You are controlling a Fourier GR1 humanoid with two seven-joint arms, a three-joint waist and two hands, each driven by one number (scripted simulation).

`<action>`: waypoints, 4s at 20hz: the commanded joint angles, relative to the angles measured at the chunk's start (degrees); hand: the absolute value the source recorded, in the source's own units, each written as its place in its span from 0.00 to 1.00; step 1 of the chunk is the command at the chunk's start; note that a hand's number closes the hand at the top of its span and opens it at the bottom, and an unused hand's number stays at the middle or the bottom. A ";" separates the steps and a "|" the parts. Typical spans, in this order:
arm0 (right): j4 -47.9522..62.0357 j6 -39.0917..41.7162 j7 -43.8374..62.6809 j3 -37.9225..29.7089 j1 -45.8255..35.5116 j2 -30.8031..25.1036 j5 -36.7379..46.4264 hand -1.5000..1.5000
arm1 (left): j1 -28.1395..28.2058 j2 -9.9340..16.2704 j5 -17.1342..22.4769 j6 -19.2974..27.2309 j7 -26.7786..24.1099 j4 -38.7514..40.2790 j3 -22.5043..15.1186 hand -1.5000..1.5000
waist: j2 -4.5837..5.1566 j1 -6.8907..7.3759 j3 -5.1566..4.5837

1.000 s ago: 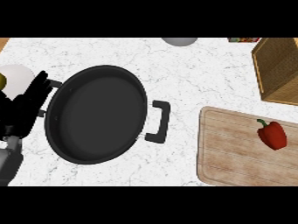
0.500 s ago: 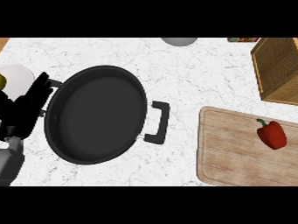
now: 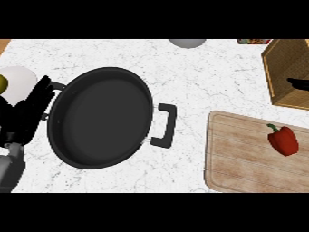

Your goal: Pick the bell pepper from the cutting board and place it in the basket

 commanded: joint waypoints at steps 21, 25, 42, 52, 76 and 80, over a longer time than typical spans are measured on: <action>15.83 0.34 -13.30 4.84 -6.17 6.67 18.09 0.00 | -1.03 -2.88 -4.36 -2.68 3.28 -0.53 5.42 0.50 | -0.20 -0.62 -0.06; 18.14 -0.10 -15.67 6.81 -6.40 8.37 17.72 0.00 | -0.52 -3.03 -5.04 -3.04 3.69 -0.53 5.02 0.50 | -0.11 -0.17 -0.04; 19.15 -10.02 -16.23 6.07 -2.31 11.32 27.26 0.00 | -1.05 -5.37 -6.94 -6.34 3.51 0.23 9.16 0.50 | -0.18 -0.69 -0.06; 13.91 -15.26 -16.25 8.02 0.80 13.51 34.17 1.00 | -0.45 -7.19 -8.59 -6.44 3.70 -0.99 9.58 0.50 | -0.30 -0.93 -0.08; -36.57 -20.30 29.04 10.94 31.54 48.24 20.99 1.00 | 6.26 -6.88 -9.11 -5.35 2.78 -4.01 11.13 0.50 | -1.69 -5.05 -0.29; -55.18 -20.34 39.89 8.88 36.43 46.93 21.32 1.00 | 5.46 -6.07 -8.56 -5.96 6.19 -7.59 10.66 0.50 | -1.25 -3.24 -0.20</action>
